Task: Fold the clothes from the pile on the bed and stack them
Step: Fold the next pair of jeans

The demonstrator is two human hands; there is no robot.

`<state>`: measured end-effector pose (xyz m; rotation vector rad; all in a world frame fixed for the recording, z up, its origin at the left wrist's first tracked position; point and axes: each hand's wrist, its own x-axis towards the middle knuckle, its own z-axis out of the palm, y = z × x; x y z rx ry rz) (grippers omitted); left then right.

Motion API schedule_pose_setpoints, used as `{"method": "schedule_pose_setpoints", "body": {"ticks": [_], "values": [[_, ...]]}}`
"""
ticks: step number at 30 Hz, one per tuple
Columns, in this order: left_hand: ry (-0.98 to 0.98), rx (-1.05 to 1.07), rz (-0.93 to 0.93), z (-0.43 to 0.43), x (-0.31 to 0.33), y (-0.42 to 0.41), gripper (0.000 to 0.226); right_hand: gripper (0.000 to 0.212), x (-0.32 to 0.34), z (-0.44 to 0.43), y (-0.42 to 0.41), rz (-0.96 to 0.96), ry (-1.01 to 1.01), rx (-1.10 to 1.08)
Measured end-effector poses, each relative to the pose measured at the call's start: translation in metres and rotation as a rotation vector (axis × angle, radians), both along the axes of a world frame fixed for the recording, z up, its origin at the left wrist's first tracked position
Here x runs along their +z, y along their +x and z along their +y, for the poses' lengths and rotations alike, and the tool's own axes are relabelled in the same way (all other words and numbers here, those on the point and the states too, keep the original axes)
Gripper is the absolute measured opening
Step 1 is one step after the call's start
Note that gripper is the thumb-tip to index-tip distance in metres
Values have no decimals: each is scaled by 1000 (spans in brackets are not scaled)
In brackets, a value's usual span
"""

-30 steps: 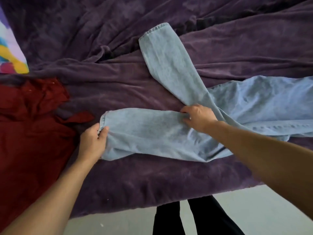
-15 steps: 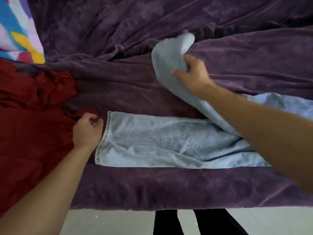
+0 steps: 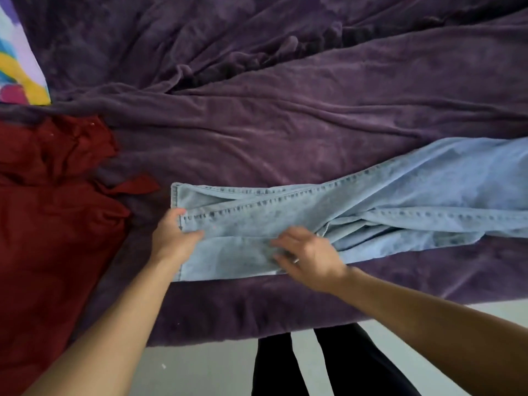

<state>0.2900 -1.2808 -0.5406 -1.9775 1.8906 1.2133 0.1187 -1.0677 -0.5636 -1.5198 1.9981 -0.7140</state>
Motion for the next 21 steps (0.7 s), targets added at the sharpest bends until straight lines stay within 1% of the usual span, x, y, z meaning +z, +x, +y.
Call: {"method": "schedule_pose_setpoints", "body": {"ticks": [2,3,4,6,7,8,10,11,13,15,16,18,19,20,21], "values": [[-113,37,40,-6,-2,3,40,28,4,7,-27,128,-15,-217],[-152,46,79,-13,-4,7,37,32,5,14,-42,190,27,-308],[-196,42,111,-20,-3,10,35,37,5,23,-56,248,112,-373],[-255,32,129,-37,-2,15,32,50,0,44,-76,358,374,-400],[-264,34,136,-43,0,14,30,53,-4,54,-83,395,475,-380],[-260,34,144,-46,3,12,28,48,-7,61,-87,406,514,-365],[-283,20,181,-50,11,5,28,26,0,68,-91,411,439,-391],[-304,15,191,-51,14,3,27,22,6,72,-91,409,374,-427],[-299,6,179,-49,20,3,29,26,23,88,-85,430,285,-446],[-199,7,137,-43,19,7,35,34,30,112,-70,437,340,-375],[-124,11,113,-38,17,11,44,40,30,121,-61,401,446,-315],[-9,-12,34,-26,10,17,73,50,24,125,-52,325,628,-244],[-2,-20,-24,-20,7,20,84,50,20,121,-50,298,633,-255],[-29,-15,-60,-14,4,22,89,49,18,113,-49,275,546,-291],[-58,11,-85,-10,0,23,90,48,14,101,-46,288,400,-332]]}}
